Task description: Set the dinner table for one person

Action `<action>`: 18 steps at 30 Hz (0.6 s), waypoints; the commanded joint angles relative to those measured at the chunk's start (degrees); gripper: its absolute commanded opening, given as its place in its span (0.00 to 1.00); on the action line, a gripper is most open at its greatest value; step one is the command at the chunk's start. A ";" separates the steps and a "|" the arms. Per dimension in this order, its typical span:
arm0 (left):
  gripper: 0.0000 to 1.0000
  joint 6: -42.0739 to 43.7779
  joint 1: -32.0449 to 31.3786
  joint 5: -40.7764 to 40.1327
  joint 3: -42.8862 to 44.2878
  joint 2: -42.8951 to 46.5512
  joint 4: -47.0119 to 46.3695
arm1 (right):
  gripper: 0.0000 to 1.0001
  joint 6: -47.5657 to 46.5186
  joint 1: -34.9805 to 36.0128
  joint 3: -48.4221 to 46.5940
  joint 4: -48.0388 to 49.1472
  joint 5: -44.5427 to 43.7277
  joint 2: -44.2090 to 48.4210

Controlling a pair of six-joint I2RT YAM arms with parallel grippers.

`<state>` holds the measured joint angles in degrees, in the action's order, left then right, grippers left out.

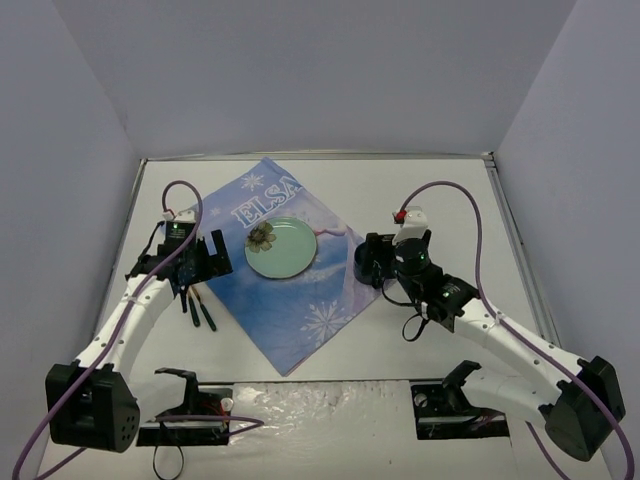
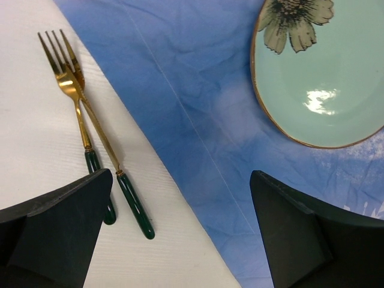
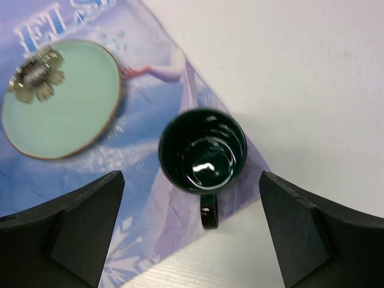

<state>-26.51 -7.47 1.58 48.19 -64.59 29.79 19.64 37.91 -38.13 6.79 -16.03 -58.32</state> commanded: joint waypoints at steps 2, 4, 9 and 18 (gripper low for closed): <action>0.97 -8.16 2.71 -3.34 -1.50 -2.37 0.36 | 0.94 -5.82 -3.52 -10.18 -2.04 5.52 -2.92; 0.97 -9.23 3.54 -3.73 -2.50 -2.99 0.10 | 0.94 -7.05 -4.78 -11.11 -2.05 8.52 -3.79; 0.92 -11.60 5.84 -3.94 -5.50 -3.54 -0.94 | 0.93 -9.83 -9.47 -13.02 -1.88 17.78 -6.24; 0.75 -12.34 13.26 -4.92 -7.05 -2.21 0.36 | 0.93 -11.30 -9.96 -12.41 -1.17 24.37 -6.37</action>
<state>-37.62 2.08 -1.65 40.71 -68.86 30.52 9.61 28.01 -48.49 2.37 3.61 -65.54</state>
